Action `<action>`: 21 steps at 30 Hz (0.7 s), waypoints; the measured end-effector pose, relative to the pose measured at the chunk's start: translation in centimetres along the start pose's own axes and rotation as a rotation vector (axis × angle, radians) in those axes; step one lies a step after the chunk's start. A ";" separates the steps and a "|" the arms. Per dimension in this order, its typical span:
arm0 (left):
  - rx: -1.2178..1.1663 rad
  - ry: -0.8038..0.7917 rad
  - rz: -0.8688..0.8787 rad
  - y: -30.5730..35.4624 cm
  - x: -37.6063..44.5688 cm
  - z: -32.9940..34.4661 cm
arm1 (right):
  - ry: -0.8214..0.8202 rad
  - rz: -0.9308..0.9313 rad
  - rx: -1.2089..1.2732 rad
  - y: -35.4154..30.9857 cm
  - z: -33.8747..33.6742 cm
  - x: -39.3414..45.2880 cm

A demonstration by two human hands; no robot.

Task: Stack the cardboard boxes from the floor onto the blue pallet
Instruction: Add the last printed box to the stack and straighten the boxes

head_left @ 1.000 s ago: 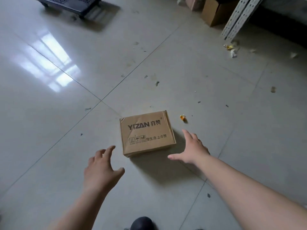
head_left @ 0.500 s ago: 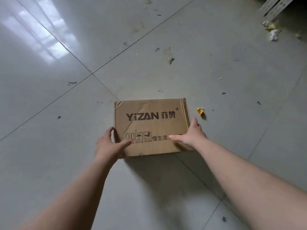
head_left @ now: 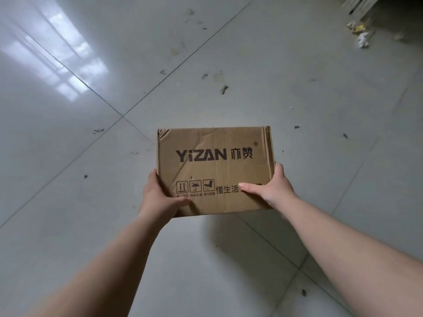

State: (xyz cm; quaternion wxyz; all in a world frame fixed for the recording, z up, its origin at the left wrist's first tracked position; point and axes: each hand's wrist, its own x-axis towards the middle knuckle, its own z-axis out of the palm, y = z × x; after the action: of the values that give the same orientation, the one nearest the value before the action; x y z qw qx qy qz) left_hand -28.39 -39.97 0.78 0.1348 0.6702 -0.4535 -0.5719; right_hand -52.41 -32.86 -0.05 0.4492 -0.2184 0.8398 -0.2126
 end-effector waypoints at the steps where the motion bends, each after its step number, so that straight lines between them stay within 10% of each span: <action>1: -0.010 -0.023 0.029 2.0 -0.7 0.0 | 0.022 -0.017 0.012 -0.8 -1.6 -0.9; 12: 0.074 -0.289 0.422 29.8 -17.2 5.5 | 0.485 -0.106 0.165 -8.7 -27.3 -18.0; 21: 0.191 -0.726 0.861 38.7 -36.8 19.6 | 0.946 -0.021 0.423 3.3 -41.5 -35.9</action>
State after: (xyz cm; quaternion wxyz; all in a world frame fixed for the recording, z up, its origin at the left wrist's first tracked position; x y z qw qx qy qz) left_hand -61.02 -26.68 45.50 0.1300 0.1948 -0.7528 -0.6152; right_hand -70.19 -3.49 42.89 0.0527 -0.0112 0.8874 -0.4578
